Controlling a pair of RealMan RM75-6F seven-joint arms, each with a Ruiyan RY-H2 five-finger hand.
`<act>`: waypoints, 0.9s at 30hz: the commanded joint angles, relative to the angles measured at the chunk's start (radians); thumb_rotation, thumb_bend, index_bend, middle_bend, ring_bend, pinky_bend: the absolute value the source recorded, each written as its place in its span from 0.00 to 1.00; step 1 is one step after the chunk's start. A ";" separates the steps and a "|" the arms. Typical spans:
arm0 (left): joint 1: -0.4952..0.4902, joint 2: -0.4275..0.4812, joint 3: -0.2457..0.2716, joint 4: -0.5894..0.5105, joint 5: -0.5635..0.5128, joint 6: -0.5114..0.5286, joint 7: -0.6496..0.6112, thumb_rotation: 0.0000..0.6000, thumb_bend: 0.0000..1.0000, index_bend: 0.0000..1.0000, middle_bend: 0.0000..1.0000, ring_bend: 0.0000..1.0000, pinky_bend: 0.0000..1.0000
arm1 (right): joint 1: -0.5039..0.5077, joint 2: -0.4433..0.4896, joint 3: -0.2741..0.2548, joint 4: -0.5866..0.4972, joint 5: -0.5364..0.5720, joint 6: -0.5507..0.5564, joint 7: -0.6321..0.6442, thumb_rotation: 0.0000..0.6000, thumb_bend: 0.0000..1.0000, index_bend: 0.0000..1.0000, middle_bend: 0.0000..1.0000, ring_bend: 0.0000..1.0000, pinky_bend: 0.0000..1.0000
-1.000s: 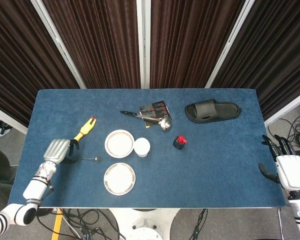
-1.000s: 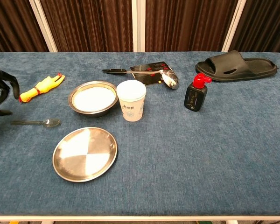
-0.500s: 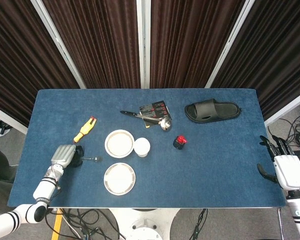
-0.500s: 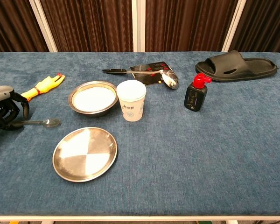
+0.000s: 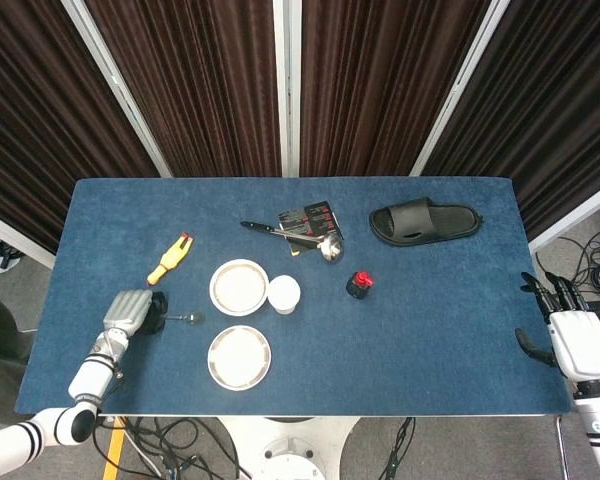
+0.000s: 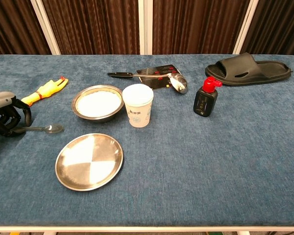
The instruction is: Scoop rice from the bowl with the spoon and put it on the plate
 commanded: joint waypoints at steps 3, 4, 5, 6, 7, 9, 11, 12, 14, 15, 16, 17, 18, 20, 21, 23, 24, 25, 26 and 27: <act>-0.003 -0.008 0.005 0.010 -0.008 -0.001 0.012 1.00 0.42 0.57 0.88 0.86 1.00 | 0.000 -0.002 0.000 0.004 0.002 -0.002 0.004 1.00 0.27 0.06 0.23 0.00 0.07; -0.002 -0.012 0.007 0.011 -0.009 0.001 0.014 1.00 0.42 0.57 0.88 0.86 1.00 | 0.000 -0.002 0.000 0.005 0.002 -0.003 0.005 1.00 0.27 0.06 0.23 0.00 0.07; -0.003 -0.015 0.007 0.014 -0.010 0.003 0.016 1.00 0.42 0.57 0.88 0.86 1.00 | 0.001 -0.002 0.001 0.005 0.003 -0.002 0.005 1.00 0.27 0.06 0.23 0.00 0.07; -0.003 -0.017 0.008 0.016 -0.010 0.004 0.018 1.00 0.42 0.57 0.88 0.86 1.00 | 0.001 -0.003 0.001 0.006 0.003 -0.002 0.006 1.00 0.27 0.06 0.23 0.00 0.07; -0.003 -0.020 0.009 0.018 -0.010 0.007 0.021 1.00 0.43 0.58 0.88 0.86 1.00 | 0.001 -0.003 0.001 0.007 0.003 -0.001 0.007 1.00 0.27 0.06 0.23 0.00 0.07; -0.003 -0.024 0.008 0.021 -0.008 0.016 0.022 1.00 0.43 0.59 0.88 0.86 1.00 | 0.000 -0.003 0.001 0.009 0.003 -0.001 0.009 1.00 0.27 0.06 0.23 0.00 0.07; -0.001 -0.026 0.008 0.023 -0.004 0.027 0.022 1.00 0.45 0.61 0.89 0.86 1.00 | 0.000 -0.003 0.001 0.011 0.004 -0.001 0.011 1.00 0.27 0.06 0.23 0.00 0.07; 0.000 -0.026 0.008 0.021 -0.001 0.031 0.023 1.00 0.45 0.61 0.89 0.86 1.00 | -0.001 -0.003 0.001 0.012 0.004 -0.001 0.013 1.00 0.27 0.06 0.23 0.00 0.07; 0.001 -0.020 0.009 0.012 0.003 0.038 0.024 1.00 0.46 0.62 0.89 0.86 1.00 | -0.001 -0.003 0.000 0.014 0.004 -0.001 0.015 1.00 0.27 0.06 0.23 0.00 0.07; 0.002 -0.014 0.008 0.003 0.005 0.043 0.025 1.00 0.46 0.62 0.89 0.86 1.00 | -0.001 -0.002 0.001 0.014 0.003 0.001 0.017 1.00 0.27 0.06 0.23 0.00 0.07; 0.002 -0.008 0.008 -0.006 0.009 0.047 0.027 1.00 0.47 0.62 0.90 0.87 1.00 | -0.001 -0.001 0.001 0.014 0.002 0.002 0.018 1.00 0.27 0.06 0.23 0.00 0.07; 0.002 0.000 0.007 -0.016 0.013 0.053 0.029 1.00 0.47 0.62 0.90 0.87 1.00 | -0.001 0.000 0.002 0.014 0.001 0.004 0.018 1.00 0.27 0.06 0.23 0.00 0.07; 0.002 0.014 0.005 -0.034 0.017 0.061 0.033 1.00 0.47 0.63 0.90 0.87 1.00 | -0.001 0.001 0.002 0.014 0.000 0.005 0.019 1.00 0.27 0.06 0.23 0.00 0.07; 0.000 0.039 0.000 -0.065 0.027 0.075 0.040 1.00 0.48 0.63 0.90 0.87 1.00 | -0.001 0.003 0.003 0.014 -0.002 0.007 0.020 1.00 0.27 0.06 0.23 0.00 0.07; -0.003 0.060 -0.005 -0.090 0.032 0.084 0.049 1.00 0.48 0.63 0.90 0.87 1.00 | -0.001 0.004 0.003 0.013 -0.004 0.009 0.019 1.00 0.27 0.06 0.23 0.00 0.07; -0.011 0.094 -0.015 -0.130 0.036 0.092 0.065 1.00 0.48 0.63 0.90 0.87 1.00 | -0.001 0.007 0.003 0.011 -0.007 0.011 0.018 1.00 0.27 0.06 0.23 0.00 0.07; -0.020 0.117 -0.022 -0.157 0.033 0.091 0.082 1.00 0.48 0.63 0.90 0.87 1.00 | 0.000 0.009 0.004 0.010 -0.009 0.014 0.017 1.00 0.27 0.06 0.23 0.00 0.07; -0.028 0.135 -0.028 -0.178 0.028 0.086 0.096 1.00 0.49 0.63 0.90 0.87 1.00 | 0.000 0.010 0.005 0.009 -0.010 0.016 0.016 1.00 0.27 0.06 0.23 0.00 0.07; -0.038 0.149 -0.036 -0.197 0.021 0.081 0.110 1.00 0.49 0.63 0.90 0.87 1.00 | 0.000 0.012 0.006 0.008 -0.012 0.018 0.016 1.00 0.27 0.06 0.23 0.00 0.07; -0.052 0.164 -0.047 -0.218 0.012 0.076 0.129 1.00 0.49 0.63 0.90 0.87 1.00 | 0.001 0.013 0.007 0.006 -0.014 0.020 0.015 1.00 0.27 0.06 0.23 0.00 0.07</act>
